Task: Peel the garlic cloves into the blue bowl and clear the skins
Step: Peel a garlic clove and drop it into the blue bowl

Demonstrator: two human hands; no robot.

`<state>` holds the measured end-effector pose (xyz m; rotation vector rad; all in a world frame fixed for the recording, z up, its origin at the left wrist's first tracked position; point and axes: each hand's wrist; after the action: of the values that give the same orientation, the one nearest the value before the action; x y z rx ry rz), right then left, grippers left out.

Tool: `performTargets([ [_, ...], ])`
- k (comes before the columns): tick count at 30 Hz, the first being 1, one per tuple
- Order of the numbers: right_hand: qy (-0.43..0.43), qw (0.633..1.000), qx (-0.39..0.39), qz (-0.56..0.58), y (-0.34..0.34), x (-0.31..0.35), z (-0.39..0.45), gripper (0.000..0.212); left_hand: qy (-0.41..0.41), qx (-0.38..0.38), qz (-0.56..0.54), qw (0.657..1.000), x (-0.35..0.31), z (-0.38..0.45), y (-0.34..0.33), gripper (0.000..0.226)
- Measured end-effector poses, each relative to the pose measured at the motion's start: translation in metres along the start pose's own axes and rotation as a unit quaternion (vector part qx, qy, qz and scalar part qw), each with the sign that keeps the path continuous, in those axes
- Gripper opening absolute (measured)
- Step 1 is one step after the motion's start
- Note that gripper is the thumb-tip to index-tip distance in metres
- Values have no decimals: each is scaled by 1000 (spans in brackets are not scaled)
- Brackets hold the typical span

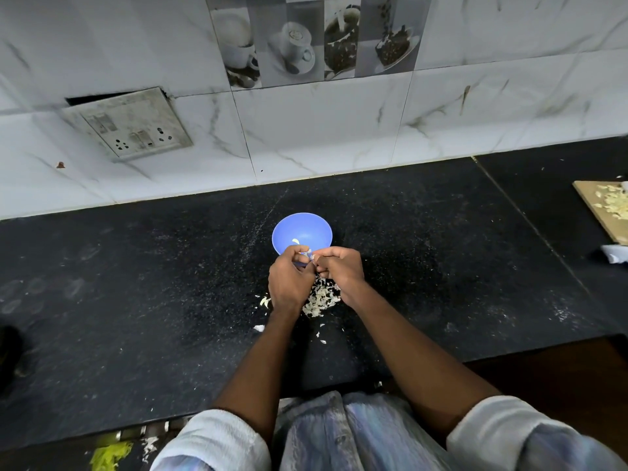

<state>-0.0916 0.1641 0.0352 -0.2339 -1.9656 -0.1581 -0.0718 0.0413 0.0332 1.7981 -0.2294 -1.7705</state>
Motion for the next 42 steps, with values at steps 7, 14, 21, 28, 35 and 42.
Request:
performTargets([
  [7,3,1000,-6,15,-4,-1,4,6,11,-24,-14,1000,-1,2,2,5],
  [14,22,1000,-7,7,-4,-2,5,6,99,-13,-67,993,-6,7,3,17],
  [21,20,1000,-17,-5,-4,-3,6,7,134,9,-99,986,-3,9,3,18],
  [28,35,999,-32,-24,-6,-2,5,9,130,11,-90,987,-3,9,3,19],
  [35,40,998,-35,-33,-8,-1,6,13,107,-12,-32,994,-11,8,0,23],
  [42,4,1000,-3,30,-5,1,3,10,98,17,-34,994,-6,8,-3,18],
])
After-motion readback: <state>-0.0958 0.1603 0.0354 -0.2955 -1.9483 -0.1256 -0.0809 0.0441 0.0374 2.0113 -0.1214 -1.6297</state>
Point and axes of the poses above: each hand's wrist, its own z-axis towards the middle knuckle, its own y-axis out of the back of the hand, x = y × z, and after that the axes turned 3 degrees about -x, right-handed
